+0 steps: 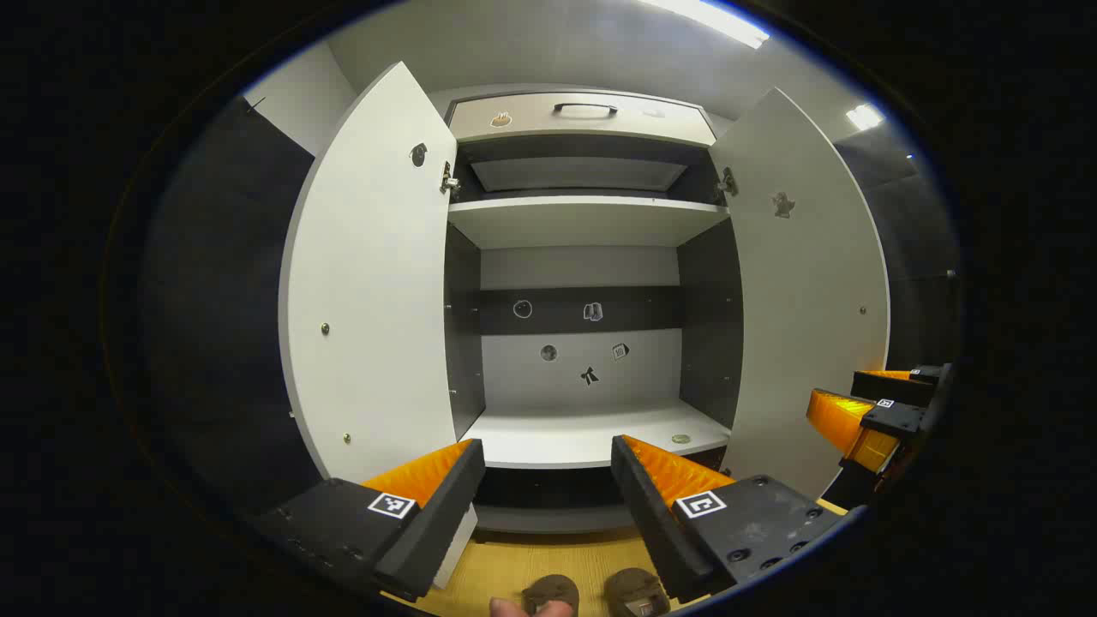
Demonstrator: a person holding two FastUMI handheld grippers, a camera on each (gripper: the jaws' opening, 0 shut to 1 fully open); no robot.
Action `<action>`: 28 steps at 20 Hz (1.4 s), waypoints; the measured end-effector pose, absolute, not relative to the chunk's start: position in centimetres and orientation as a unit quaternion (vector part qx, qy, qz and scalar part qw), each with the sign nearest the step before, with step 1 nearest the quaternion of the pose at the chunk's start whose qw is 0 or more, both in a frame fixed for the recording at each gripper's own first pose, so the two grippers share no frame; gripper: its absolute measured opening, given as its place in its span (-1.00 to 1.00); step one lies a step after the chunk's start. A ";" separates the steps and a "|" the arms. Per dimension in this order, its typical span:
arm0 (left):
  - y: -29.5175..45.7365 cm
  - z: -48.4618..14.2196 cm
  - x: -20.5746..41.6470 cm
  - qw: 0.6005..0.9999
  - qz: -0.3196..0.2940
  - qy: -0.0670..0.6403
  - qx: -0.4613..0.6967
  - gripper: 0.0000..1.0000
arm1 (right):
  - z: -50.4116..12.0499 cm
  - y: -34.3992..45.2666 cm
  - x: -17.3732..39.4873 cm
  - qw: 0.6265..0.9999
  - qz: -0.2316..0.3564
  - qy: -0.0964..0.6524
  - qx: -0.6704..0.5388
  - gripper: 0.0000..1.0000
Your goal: Grab one shoe with the right hand and put it into the shoe cabinet, grab the other shoe with the left hand and put it into the shoe cabinet; then close the right door with the right hand and the left door with the left hand.
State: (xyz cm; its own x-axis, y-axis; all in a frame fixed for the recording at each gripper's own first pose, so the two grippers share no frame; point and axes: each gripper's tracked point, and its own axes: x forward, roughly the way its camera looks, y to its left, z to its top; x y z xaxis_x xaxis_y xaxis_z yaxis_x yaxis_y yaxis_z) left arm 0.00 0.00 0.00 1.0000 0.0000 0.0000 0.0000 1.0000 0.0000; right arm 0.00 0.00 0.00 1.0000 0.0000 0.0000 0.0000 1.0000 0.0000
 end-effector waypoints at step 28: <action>3.8 -1.1 -1.2 1.000 0.000 -0.008 -0.003 0.89 | -7.7 5.4 -2.0 0.996 0.037 0.079 0.011 0.95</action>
State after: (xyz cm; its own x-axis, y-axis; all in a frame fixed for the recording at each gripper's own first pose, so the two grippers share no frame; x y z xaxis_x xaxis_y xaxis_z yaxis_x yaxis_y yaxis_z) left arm -1.16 3.78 -1.07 0.9999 -0.0008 0.0156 0.0009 1.0000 -0.0056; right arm -2.02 5.45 -7.69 0.9847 0.0747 -0.1574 -0.0713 0.9971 0.0272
